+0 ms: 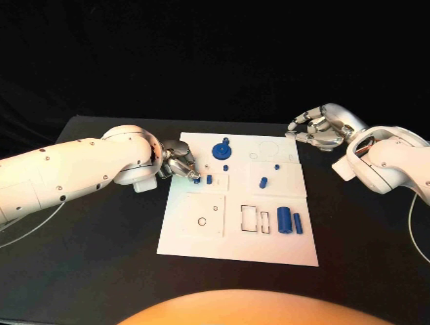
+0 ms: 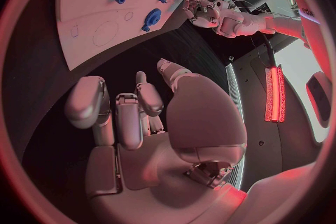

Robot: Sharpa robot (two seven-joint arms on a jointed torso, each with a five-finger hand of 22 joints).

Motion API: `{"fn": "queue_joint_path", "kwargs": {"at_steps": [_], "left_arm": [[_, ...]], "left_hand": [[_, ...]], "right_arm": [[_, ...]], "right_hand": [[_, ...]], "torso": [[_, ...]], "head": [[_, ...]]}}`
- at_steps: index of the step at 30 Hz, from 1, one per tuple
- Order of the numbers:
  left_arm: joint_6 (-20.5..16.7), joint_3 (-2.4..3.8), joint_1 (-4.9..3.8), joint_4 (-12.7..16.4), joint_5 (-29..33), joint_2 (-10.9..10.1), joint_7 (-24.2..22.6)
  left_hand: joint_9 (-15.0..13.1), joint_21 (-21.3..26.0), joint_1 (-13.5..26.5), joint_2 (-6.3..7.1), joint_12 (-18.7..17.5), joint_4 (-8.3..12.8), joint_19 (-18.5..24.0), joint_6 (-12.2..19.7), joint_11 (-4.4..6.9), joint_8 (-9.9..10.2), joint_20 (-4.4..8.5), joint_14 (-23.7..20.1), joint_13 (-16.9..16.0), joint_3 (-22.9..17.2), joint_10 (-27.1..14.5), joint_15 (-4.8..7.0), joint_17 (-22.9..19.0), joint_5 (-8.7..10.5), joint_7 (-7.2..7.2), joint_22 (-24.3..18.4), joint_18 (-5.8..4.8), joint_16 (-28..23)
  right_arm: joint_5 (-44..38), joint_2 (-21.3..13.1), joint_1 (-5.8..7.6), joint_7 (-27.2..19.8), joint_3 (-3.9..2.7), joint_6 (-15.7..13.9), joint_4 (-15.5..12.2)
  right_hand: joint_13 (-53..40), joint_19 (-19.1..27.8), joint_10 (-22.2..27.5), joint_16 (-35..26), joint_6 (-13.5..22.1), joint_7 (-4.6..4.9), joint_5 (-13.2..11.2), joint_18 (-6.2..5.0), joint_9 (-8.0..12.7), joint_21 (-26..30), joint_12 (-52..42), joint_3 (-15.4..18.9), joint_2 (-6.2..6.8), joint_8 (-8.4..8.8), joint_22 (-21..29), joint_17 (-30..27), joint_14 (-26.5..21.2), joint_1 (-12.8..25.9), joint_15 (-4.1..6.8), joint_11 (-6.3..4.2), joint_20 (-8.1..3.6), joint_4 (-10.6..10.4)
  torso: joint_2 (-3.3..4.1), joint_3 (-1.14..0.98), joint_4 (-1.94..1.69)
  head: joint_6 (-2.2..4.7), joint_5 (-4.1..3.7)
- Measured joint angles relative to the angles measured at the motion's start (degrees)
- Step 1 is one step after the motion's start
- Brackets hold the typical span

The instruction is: Assemble the parts on the task board

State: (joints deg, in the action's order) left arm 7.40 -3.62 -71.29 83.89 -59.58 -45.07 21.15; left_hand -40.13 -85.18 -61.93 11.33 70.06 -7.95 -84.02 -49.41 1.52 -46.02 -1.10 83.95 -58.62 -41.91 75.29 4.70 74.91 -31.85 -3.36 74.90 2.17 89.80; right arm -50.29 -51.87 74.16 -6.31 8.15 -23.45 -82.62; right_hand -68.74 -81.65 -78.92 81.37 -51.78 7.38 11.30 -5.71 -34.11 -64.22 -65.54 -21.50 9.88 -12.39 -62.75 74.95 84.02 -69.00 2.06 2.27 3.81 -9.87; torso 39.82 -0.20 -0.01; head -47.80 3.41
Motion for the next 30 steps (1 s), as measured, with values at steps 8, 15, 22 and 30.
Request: {"fn": "queue_joint_path", "kwargs": {"at_steps": [8, 15, 22, 30], "left_arm": [[-2.0, 0.12, 0.53, 0.3, -0.7, -0.4, -1.6], [-1.7, 0.12, 0.64, -1.5, -2.3, 0.8, -1.5], [-1.1, 0.11, 0.73, -2.7, -3.9, 1.5, -1.1], [0.3, 0.20, 0.68, -3.2, -5.1, 2.0, -0.3]], "left_hand": [[0.0, 0.0, 0.1, 0.07, 0.0, 0.0, 0.2, 0.1, -0.01, 0.0, 0.19, 0.0, 0.0, 0.0, 0.0, 0.00, 0.0, -0.01, 0.08, 0.0, 0.00, 0.0], [0.0, 0.0, 0.2, 0.22, 0.0, 0.0, 0.2, 0.1, -0.01, 0.0, 0.18, 0.0, 0.0, 0.0, 0.0, 0.00, 0.0, -0.01, 0.09, 0.0, 0.01, 0.0], [0.0, 0.0, 0.3, 0.28, 0.0, 0.0, 0.2, 0.1, 0.11, 0.0, 0.18, 0.0, -0.1, 0.0, 0.1, -0.01, 0.0, -0.15, 0.08, 0.0, 0.00, 0.0], [0.0, 0.0, 0.3, 0.29, 0.0, 0.0, 0.2, 0.0, 0.20, 0.2, 0.18, 0.0, -0.2, 0.0, 0.2, -0.01, 0.0, -0.30, 0.06, 0.0, 0.00, 0.0]], "right_arm": [[0.0, 0.0, -0.13, 0.0, 0.00, 0.0, 0.0], [0.0, 0.0, -0.18, 0.0, 0.00, 0.0, 0.0], [0.0, 0.0, -0.19, -0.1, 0.00, 0.0, 0.0], [0.0, 0.0, -0.20, -0.1, 0.00, 0.0, 0.0]], "right_hand": [[0.0, 0.0, 0.0, 0.0, 0.0, 0.00, 0.2, 0.00, 0.0, -0.3, 0.0, 0.2, 0.00, 0.00, -0.3, 0.0, 0.0, 0.0, 0.00, 0.00, 0.00, -0.2], [0.0, 0.0, 0.0, 0.0, 0.0, 0.00, 0.2, 0.00, 0.0, -0.3, 0.0, 0.2, 0.00, 0.00, -0.2, 0.0, 0.0, 0.0, 0.00, 0.00, 0.00, -0.2], [0.0, 0.0, 0.0, 0.0, 0.0, 0.00, 0.2, 0.00, 0.0, -0.3, 0.0, 0.2, 0.00, 0.00, -0.2, 0.0, 0.0, 0.0, 0.00, 0.00, 0.00, -0.2], [0.0, 0.0, 0.0, 0.0, 0.0, 0.00, 0.2, 0.00, 0.0, -0.3, 0.0, 0.2, 0.00, 0.00, -0.2, 0.0, 0.0, 0.0, 0.00, 0.00, 0.00, -0.2]], "torso": [[-0.05, 0.00, -0.01], [-0.04, -0.03, 0.10], [-0.02, -0.03, 0.13], [-0.02, -0.03, 0.08]], "head": [[-0.08, 0.23], [-0.12, 0.34], [-0.20, 0.32], [-0.31, 0.25]]}}
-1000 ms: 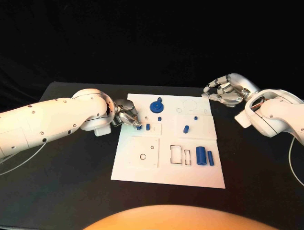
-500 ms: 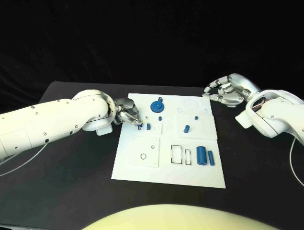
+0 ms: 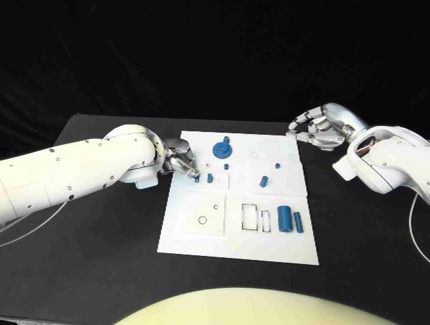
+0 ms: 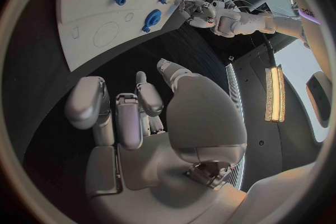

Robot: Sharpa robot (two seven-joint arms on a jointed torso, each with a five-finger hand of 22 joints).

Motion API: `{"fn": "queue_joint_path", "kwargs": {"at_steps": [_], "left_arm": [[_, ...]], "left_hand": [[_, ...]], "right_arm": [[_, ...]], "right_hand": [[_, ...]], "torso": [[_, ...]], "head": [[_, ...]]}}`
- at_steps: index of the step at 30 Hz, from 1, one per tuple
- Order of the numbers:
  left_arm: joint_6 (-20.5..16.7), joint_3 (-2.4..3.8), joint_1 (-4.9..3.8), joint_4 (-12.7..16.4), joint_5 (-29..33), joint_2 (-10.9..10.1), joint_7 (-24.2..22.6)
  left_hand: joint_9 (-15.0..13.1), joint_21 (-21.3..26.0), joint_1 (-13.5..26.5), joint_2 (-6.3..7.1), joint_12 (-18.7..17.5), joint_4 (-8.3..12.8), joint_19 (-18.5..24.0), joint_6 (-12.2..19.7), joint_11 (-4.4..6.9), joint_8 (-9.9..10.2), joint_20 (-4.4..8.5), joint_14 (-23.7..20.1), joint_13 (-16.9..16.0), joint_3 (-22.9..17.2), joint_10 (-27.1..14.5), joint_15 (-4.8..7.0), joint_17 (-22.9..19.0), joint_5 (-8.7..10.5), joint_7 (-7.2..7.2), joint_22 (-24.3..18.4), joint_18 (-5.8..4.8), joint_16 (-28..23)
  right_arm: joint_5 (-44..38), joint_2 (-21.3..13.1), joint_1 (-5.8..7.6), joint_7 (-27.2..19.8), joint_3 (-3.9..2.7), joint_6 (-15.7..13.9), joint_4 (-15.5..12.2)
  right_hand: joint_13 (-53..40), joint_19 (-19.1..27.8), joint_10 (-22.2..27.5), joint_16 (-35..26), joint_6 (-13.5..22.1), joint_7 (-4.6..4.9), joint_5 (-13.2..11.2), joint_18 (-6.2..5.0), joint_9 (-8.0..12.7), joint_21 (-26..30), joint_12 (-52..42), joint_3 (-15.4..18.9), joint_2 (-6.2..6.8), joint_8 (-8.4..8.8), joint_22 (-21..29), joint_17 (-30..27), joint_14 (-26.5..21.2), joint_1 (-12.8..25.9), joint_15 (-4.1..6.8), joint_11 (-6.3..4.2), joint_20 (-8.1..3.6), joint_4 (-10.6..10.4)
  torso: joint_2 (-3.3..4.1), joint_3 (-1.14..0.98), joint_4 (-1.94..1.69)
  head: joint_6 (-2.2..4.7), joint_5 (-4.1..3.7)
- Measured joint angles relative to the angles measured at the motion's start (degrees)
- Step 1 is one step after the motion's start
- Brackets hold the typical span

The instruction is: Assemble the parts on the task board

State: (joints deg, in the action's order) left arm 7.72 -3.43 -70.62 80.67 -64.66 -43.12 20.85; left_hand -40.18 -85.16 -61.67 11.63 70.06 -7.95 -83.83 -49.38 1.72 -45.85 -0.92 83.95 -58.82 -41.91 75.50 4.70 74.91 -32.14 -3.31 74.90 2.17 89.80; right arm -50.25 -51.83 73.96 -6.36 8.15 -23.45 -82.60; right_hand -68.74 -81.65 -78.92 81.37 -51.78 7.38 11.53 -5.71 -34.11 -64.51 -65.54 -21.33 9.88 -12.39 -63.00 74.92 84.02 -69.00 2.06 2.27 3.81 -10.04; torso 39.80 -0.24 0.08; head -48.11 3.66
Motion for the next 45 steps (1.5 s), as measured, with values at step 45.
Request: {"fn": "queue_joint_path", "kwargs": {"at_steps": [45], "left_arm": [[3.9, 0.21, -0.31, -0.7, 0.4, 1.2, 2.2]], "left_hand": [[-2.1, -0.6, 0.0, -0.05, 0.7, 1.4, -0.2, -0.7, 0.94, -2.0, 0.62, 0.0, -1.0, 1.4, 2.2, 0.83, 0.0, -0.93, 0.16, 0.0, 0.01, 0.0]], "right_arm": [[0.0, 0.0, -0.17, -0.1, 0.00, 0.0, 0.1]], "right_hand": [[0.0, 0.0, 0.0, 0.0, 0.0, 0.00, 0.0, 0.00, 0.0, 0.0, 0.0, 0.0, 0.00, 0.00, 0.0, 0.0, 0.0, 0.0, 0.00, 0.00, 0.00, 0.0]], "torso": [[-0.03, -0.02, 0.02]], "head": [[-0.30, 0.09]]}}
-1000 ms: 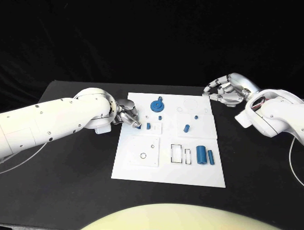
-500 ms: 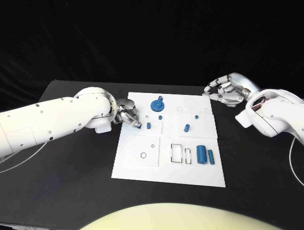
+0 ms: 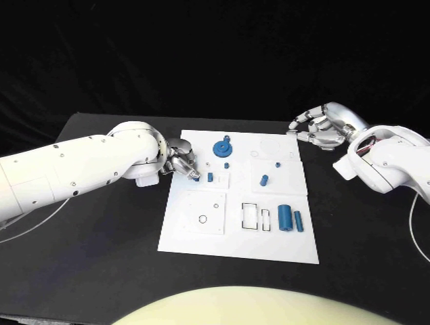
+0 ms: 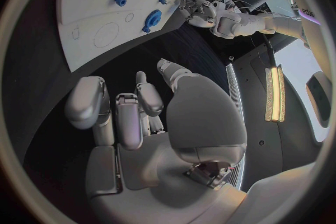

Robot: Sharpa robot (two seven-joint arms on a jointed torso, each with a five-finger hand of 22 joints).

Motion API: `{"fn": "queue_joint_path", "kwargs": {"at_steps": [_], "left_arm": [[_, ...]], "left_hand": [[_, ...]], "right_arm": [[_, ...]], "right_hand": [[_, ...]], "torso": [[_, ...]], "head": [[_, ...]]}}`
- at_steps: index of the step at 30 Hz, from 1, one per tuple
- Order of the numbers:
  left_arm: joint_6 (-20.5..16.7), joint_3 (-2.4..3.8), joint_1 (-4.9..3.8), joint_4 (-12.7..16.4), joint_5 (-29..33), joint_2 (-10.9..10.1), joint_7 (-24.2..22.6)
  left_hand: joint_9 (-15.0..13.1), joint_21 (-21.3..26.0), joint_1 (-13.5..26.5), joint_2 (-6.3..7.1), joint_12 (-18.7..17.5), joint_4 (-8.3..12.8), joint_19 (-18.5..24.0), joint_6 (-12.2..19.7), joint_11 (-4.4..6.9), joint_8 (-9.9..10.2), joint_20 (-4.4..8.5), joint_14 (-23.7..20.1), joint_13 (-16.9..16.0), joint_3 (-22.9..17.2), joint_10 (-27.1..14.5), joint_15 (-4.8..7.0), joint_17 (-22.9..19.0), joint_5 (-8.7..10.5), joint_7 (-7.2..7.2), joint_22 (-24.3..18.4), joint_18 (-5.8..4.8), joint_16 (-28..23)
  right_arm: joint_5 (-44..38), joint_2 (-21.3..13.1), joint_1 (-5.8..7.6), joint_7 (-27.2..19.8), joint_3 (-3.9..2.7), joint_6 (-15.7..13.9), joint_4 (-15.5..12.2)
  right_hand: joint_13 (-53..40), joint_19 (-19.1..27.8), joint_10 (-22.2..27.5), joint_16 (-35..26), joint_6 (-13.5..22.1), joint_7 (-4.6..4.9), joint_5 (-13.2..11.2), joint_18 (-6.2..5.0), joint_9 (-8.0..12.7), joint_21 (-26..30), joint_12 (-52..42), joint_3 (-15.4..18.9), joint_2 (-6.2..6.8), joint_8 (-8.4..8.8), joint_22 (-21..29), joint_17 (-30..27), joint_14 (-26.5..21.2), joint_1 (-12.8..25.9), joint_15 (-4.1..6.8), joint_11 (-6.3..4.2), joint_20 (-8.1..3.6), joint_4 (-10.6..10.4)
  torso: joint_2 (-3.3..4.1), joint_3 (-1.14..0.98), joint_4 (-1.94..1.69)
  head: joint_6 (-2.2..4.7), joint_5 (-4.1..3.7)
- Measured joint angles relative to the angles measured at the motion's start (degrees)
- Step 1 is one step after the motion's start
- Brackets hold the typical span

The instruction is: Assemble the parts on the task board

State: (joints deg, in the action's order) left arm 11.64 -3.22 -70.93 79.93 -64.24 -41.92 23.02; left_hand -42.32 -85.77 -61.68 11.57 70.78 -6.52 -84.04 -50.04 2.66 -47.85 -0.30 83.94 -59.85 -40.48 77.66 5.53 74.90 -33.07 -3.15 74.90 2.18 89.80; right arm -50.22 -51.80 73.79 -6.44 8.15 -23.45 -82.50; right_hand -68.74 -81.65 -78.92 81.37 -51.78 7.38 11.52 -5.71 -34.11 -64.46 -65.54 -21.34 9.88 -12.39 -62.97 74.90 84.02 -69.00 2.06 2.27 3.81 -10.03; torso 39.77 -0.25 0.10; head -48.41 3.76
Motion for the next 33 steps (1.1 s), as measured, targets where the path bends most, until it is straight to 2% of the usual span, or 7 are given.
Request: {"fn": "queue_joint_path", "kwargs": {"at_steps": [17, 31, 33], "left_arm": [[0.0, 0.04, -0.13, -0.5, 0.5, 1.2, 2.3], [0.0, -0.08, -0.18, -1.2, 0.5, 2.1, 3.3], [-0.1, -0.10, -0.19, -1.4, 0.5, 2.1, 3.4]], "left_hand": [[-2.9, 0.0, 0.5, -0.44, 0.2, 0.5, 0.0, -0.9, 0.72, -2.5, 0.41, 0.1, -1.2, 0.5, 1.1, 0.74, 0.0, 0.52, 0.35, 0.0, 0.00, 0.0], [-5.1, 0.0, 3.0, -0.57, 0.2, 1.3, 0.0, -2.4, 1.05, -3.4, 0.82, 0.0, -1.2, 1.4, 1.2, 1.24, 0.0, 1.39, 1.90, 0.0, 0.00, 0.0], [-5.2, 0.0, 3.2, -0.55, 0.2, 0.4, 0.0, -3.1, 1.45, -3.3, 0.82, -0.1, -1.2, 2.6, 1.2, 1.36, 0.0, 1.63, 2.57, 0.0, -0.01, 0.0]], "right_arm": [[0.0, 0.1, -0.01, 0.0, 0.00, 0.0, 0.1], [0.1, 0.1, -0.02, -0.1, 0.00, 0.0, 0.0], [0.1, 0.0, -0.02, -0.1, 0.00, 0.0, 0.0]], "right_hand": [[0.0, 0.0, 0.0, 0.0, 0.0, 0.00, 0.0, 0.00, 0.0, 0.0, 0.0, 0.0, 0.00, 0.00, 0.0, 0.0, 0.0, 0.0, 0.00, 0.00, 0.00, 0.0], [0.1, 0.0, 0.0, 0.0, 0.1, -0.13, 0.0, 0.00, 0.0, 0.0, 0.0, 0.0, 0.00, 0.00, 0.0, 0.0, 0.0, 0.0, 0.00, 0.00, 0.00, 0.0], [0.1, 0.0, 0.0, 0.0, 0.2, -0.21, 0.0, 0.00, 0.0, 0.0, 0.0, 0.0, 0.00, 0.00, 0.0, 0.0, 0.0, 0.0, 0.00, 0.00, 0.00, 0.0]], "torso": [[0.03, 0.02, -0.01], [0.05, 0.06, 0.01], [0.06, 0.08, 0.00]], "head": [[-0.08, -0.03], [-0.21, -0.27], [-0.23, -0.30]]}}
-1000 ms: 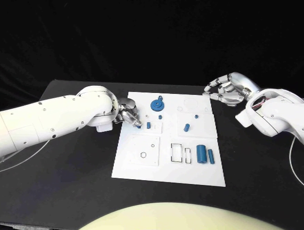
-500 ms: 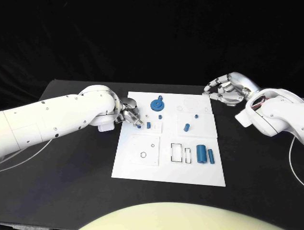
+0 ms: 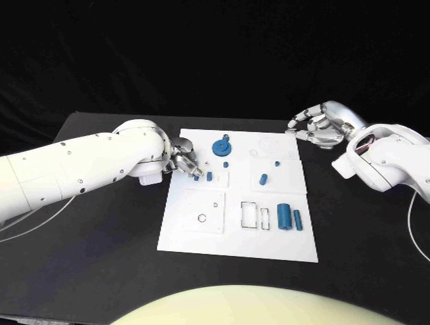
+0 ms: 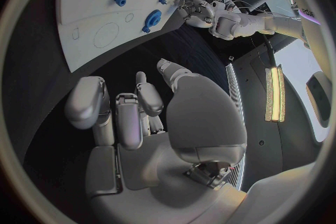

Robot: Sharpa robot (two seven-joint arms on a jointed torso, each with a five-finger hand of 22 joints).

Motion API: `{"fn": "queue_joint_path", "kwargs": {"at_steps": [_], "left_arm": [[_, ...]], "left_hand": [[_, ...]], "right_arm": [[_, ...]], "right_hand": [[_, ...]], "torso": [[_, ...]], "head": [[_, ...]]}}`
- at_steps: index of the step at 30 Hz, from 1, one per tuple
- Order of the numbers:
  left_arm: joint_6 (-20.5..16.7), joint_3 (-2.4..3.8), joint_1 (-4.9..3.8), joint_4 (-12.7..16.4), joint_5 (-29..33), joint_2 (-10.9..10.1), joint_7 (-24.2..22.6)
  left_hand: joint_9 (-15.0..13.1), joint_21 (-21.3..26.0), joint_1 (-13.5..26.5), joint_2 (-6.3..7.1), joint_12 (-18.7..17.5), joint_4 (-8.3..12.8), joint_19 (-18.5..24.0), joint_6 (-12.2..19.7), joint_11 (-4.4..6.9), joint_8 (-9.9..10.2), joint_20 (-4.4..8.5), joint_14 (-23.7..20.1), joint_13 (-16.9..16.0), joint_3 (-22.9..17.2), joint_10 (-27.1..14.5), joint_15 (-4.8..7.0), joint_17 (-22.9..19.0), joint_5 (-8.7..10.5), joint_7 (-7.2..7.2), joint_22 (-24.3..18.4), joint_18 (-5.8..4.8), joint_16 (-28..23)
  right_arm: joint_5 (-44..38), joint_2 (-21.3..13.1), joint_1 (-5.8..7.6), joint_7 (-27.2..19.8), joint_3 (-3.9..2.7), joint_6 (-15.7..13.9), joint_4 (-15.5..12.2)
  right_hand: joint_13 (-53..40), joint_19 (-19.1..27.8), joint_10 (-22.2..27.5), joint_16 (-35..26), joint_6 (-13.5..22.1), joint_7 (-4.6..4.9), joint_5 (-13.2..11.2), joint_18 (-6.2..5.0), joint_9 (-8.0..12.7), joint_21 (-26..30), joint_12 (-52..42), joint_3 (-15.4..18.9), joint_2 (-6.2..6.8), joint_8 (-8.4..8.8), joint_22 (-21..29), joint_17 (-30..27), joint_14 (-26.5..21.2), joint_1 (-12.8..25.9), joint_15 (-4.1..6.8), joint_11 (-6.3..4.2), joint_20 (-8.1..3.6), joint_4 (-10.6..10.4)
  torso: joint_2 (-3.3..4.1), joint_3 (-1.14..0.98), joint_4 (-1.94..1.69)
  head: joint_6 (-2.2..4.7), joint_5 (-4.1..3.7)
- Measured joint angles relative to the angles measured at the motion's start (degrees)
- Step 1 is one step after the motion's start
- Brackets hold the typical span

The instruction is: Assemble the parts on the task board

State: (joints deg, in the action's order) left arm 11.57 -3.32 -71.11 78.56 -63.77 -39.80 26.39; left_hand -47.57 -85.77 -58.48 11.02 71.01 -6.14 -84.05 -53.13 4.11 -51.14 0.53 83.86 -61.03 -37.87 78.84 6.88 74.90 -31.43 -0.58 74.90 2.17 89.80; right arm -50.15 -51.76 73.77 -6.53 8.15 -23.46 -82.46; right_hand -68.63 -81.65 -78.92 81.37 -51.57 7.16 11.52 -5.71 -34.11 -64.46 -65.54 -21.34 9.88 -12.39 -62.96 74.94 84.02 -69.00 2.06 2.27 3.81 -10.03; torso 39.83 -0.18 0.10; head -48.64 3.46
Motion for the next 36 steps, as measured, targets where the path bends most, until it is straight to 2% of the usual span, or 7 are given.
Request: {"fn": "queue_joint_path", "kwargs": {"at_steps": [7, 12, 17, 19, 23, 31, 36], "left_arm": [[0.0, -0.07, -0.01, -0.2, 0.1, 0.0, 0.2], [-0.2, -0.07, 0.06, -0.2, 0.2, -0.3, 0.3], [-0.8, 0.01, 0.14, 0.2, 0.8, -0.7, 0.3], [-1.3, 0.10, 0.14, 0.4, 1.2, -0.9, 0.2], [-2.3, 0.22, 0.18, 0.6, 1.9, -1.3, 0.0], [-4.3, 0.66, 0.44, 0.8, 2.9, -1.8, -0.5], [-6.9, 1.09, 0.52, 1.1, 3.8, -2.3, -1.8]], "left_hand": [[-0.6, 0.0, 1.7, 0.17, -0.3, -3.5, 0.0, -0.1, 0.18, 0.6, 0.00, 0.0, 0.3, 4.6, -0.5, 0.00, 0.0, 0.82, 1.35, 0.0, 0.00, 0.0], [-1.0, 0.0, 2.4, 0.62, -1.2, -6.7, 0.1, 0.7, -0.26, 1.3, 0.12, 0.0, 1.1, 8.6, -1.3, 0.00, 0.0, 1.31, 1.12, 0.0, 0.00, 0.0], [-1.3, 1.4, 3.6, 1.13, -5.3, -10.3, 0.2, 2.9, -1.26, 2.8, 0.21, 0.2, 6.4, 12.2, -5.3, -0.44, 0.0, 4.69, -0.24, 0.0, 0.00, 0.0], [-1.0, 2.2, 4.2, 0.74, -7.3, -10.6, 0.2, 4.5, -1.98, 4.3, 0.18, 0.1, 9.2, 13.3, -7.3, -1.22, 0.0, 6.44, -0.73, 0.0, 0.00, 0.0], [-0.8, 2.4, 4.5, 0.46, -8.0, -10.6, 0.1, 6.0, -2.47, 5.4, -0.34, 0.2, 10.5, 14.2, -8.2, -1.29, 0.0, 8.72, -1.57, 0.0, 0.00, 0.0], [0.1, 3.5, 4.7, 0.22, -9.7, -10.6, 0.0, 7.4, -3.17, 6.7, -0.69, 0.2, 12.8, 15.1, -10.4, -1.93, 0.0, 8.81, -2.69, 0.0, 0.01, -0.1], [1.5, 6.8, 3.7, -0.30, -12.9, -10.4, 0.1, 9.6, -4.27, 8.8, -1.78, 0.2, 17.5, 15.8, -14.9, -2.95, 0.0, 8.81, -4.00, 0.0, 0.12, -2.0]], "right_arm": [[0.0, 0.0, 0.00, 0.0, 0.00, 0.0, 0.0], [0.1, -0.1, 0.00, -0.1, 0.00, 0.0, 0.0], [0.1, -0.1, 0.00, -0.1, 0.00, 0.0, 0.0], [0.1, -0.1, 0.00, -0.1, -0.01, 0.0, 0.0], [0.1, -0.1, -0.01, -0.1, -0.01, 0.0, 0.0], [0.1, -0.2, -0.01, -0.2, -0.01, -0.1, 0.0], [0.1, -0.2, -0.02, -0.2, -0.01, -0.1, 0.0]], "right_hand": [[0.1, 0.0, 0.0, -0.2, 0.0, 0.00, 0.0, 0.00, 0.0, 0.0, 0.4, 0.0, 0.00, 0.00, 0.2, 0.0, 0.0, 0.0, 0.00, 0.00, 0.00, 0.0], [0.1, 0.0, 0.0, -0.2, 0.0, 0.00, 0.0, 0.00, 0.0, 0.0, 0.4, 0.0, 0.00, 0.00, 0.2, 0.0, 0.0, 0.0, 0.00, 0.00, 0.00, 0.0], [0.3, 0.4, 0.0, -0.4, 0.2, 0.19, 0.0, 0.00, 0.0, 0.3, 0.6, 0.2, 0.00, 0.00, 0.5, 0.0, 0.0, 0.0, 0.00, 0.00, 0.07, -0.2], [0.5, 0.4, 0.1, -0.4, 0.2, 0.19, 0.0, 0.00, 0.0, 0.3, 0.6, 0.2, 0.00, 0.00, 0.7, 0.0, 0.0, 0.0, 0.00, 0.12, 0.00, -0.2], [0.6, 0.4, 0.2, -0.4, 0.2, 0.19, 0.0, 0.00, 0.0, 0.5, 0.8, 0.2, 0.00, 0.00, 0.8, 0.0, 0.0, 0.0, 0.00, 0.21, 0.00, -0.2], [0.6, 0.4, 0.2, -0.4, 0.2, 0.19, 0.0, -0.01, 0.0, 0.6, 0.9, 0.2, 0.00, 0.00, 0.8, 0.0, 0.0, 0.0, 0.00, 0.21, 0.00, -0.2], [0.6, 0.4, 0.2, -0.4, 0.2, 0.19, 0.0, -0.01, 0.0, 0.6, 0.9, 0.2, 0.00, 0.00, 0.8, 0.0, 0.0, 0.0, 0.00, 0.21, 0.00, -0.2]], "torso": [[-0.01, -0.01, -0.06], [-0.03, -0.01, -0.05], [-0.04, 0.00, -0.02], [-0.04, 0.01, -0.01], [-0.02, 0.01, -0.01], [0.02, 0.03, -0.01], [-0.01, 0.03, -0.02]], "head": [[-0.03, -0.05], [0.03, -0.04], [0.16, -0.01], [0.19, -0.04], [0.20, -0.13], [0.22, -0.28], [0.27, -0.39]]}}
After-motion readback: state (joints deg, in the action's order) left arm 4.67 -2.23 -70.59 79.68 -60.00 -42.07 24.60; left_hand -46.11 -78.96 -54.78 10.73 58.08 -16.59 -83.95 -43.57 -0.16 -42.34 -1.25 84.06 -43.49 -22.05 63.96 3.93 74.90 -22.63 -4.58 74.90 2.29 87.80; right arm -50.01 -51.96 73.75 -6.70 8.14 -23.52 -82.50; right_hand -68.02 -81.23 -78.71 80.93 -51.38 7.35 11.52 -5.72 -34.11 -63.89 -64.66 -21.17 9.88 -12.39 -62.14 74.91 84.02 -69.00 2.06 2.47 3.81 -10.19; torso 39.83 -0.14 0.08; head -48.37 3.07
